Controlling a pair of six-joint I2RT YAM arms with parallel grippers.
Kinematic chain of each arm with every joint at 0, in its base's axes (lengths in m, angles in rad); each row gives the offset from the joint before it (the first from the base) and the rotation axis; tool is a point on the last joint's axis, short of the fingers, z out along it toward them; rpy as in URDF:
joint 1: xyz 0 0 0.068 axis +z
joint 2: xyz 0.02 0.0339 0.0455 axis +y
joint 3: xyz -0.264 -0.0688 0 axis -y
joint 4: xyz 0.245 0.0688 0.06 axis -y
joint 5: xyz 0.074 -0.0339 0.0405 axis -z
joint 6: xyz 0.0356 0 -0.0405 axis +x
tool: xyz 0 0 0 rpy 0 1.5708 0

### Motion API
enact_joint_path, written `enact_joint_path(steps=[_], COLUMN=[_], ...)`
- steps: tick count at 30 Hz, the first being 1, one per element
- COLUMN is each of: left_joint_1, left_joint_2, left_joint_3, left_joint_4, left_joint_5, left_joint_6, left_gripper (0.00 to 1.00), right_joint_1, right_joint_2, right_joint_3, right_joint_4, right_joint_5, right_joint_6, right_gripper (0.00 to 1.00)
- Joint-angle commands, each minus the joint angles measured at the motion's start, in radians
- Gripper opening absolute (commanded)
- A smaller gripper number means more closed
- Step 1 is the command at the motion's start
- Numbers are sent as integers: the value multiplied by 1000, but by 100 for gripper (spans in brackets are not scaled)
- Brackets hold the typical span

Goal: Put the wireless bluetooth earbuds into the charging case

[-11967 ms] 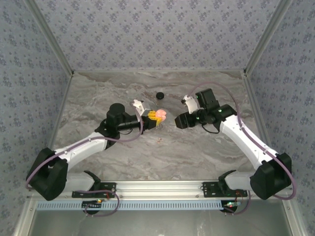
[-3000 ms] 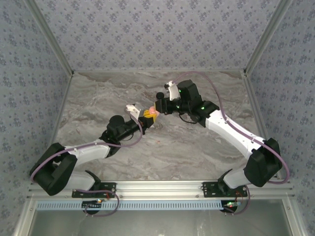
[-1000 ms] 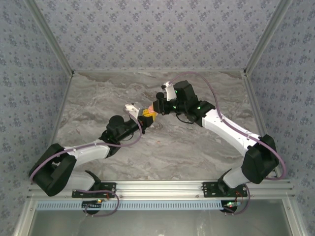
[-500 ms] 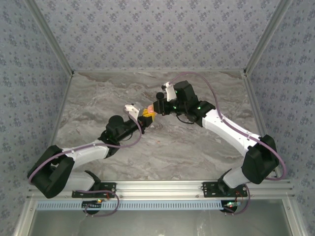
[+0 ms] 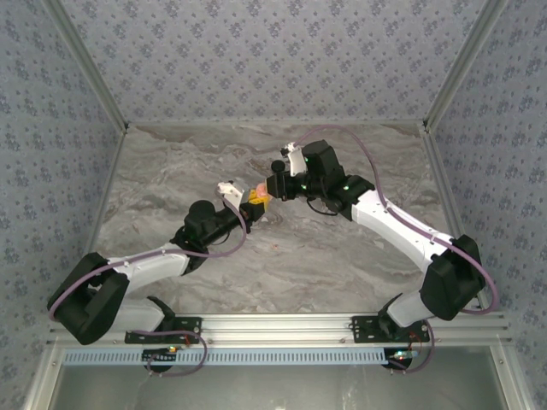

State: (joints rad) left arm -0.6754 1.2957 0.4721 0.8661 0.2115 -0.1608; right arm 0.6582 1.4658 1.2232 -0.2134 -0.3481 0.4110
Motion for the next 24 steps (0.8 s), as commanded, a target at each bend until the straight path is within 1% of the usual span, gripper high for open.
enact_joint_path(steps=[1,24], left_joint_1=[-6,-5], left_joint_2=[-35,-47], left_joint_3=[26,25], left_joint_4=[17,29], left_joint_5=[-12,1], left_joint_6=[24,49], left_gripper=[7,7], right_joint_1=[8,9], right_joint_2=[-21,10], right_joint_3=[25,34], right_joint_4=[-24,-43], right_joint_5=[-6,-27], right_joint_6=[1,3], right_gripper=[24,24])
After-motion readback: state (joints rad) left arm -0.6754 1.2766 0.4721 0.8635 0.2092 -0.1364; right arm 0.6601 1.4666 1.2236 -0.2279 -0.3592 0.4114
